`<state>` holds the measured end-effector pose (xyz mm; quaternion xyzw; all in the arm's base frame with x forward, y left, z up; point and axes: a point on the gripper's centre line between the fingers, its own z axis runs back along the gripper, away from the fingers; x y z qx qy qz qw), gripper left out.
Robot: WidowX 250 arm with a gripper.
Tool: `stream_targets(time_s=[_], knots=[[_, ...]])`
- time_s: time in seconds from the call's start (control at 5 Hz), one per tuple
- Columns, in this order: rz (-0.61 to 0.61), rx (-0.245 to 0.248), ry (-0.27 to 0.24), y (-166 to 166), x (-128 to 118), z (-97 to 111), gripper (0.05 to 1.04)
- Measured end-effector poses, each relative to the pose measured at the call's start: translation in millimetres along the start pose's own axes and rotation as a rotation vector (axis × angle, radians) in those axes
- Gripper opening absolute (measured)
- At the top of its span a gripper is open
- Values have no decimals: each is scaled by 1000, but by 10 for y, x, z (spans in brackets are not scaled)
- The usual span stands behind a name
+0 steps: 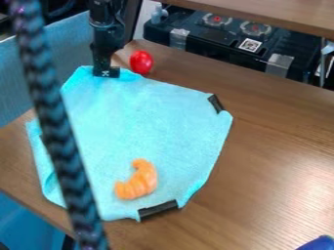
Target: Unfold the cloth from the bottom right to the top left
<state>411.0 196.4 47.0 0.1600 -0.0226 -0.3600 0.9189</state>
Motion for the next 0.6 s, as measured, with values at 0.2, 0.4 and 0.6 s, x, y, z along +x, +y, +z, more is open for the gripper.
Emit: stream_targets(time_s=[0.2, 0.4, 0.6], knots=[[25, -31, 35, 60, -11, -39, 231], [12, -43, 42, 40, -21, -82, 495], [19, -106, -15, -34, -45, -131, 800]])
